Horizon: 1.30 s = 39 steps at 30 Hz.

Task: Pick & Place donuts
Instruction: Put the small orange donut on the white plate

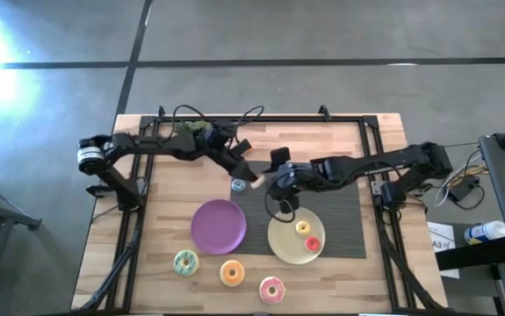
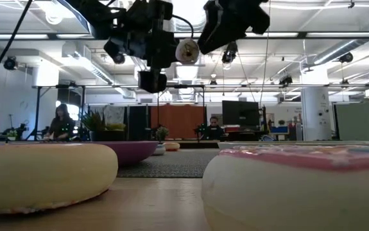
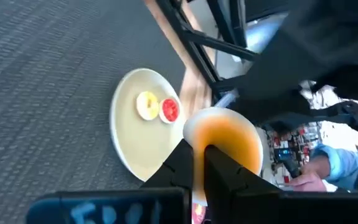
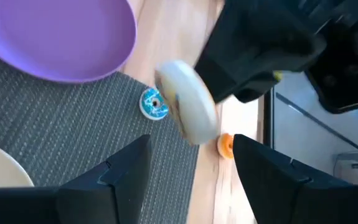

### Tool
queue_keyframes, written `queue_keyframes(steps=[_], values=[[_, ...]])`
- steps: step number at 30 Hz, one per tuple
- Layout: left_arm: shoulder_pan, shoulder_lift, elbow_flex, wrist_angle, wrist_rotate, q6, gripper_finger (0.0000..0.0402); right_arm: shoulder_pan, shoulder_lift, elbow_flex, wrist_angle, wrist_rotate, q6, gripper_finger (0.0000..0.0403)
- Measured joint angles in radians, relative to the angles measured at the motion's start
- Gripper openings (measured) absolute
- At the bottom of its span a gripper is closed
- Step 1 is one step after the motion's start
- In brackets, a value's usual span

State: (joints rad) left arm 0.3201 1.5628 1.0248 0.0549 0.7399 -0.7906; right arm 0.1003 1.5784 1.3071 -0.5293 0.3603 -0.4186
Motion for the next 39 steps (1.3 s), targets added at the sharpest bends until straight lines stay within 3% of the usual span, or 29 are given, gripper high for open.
queue_keyframes(steps=[11, 22, 27, 32, 39], values=[[-0.014, 0.009, 0.0, -0.012, -0.028, 0.023, 0.0, 0.006, 0.054, 0.057, 0.006, -0.005, -0.001, 0.0212], [-0.014, 0.009, 0.0, -0.011, -0.043, 0.029, 0.0009, 0.006, 0.061, 0.058, 0.005, -0.051, 0.026, 0.009], [-0.021, 0.009, 0.001, -0.012, -0.145, 0.018, 0.0051, 0.004, 0.061, 0.053, -0.006, -0.049, 0.072, 0.0042], [-0.037, 0.009, 0.001, -0.013, -0.197, 0.047, 0.0114, 0.006, 0.059, 0.053, -0.052, -0.056, 0.164, 0.0021], [-0.056, -0.032, 0.002, -0.054, -0.286, 0.124, 0.0162, 0.008, 0.034, 0.052, -0.228, -0.225, 0.409, 0.0018]])
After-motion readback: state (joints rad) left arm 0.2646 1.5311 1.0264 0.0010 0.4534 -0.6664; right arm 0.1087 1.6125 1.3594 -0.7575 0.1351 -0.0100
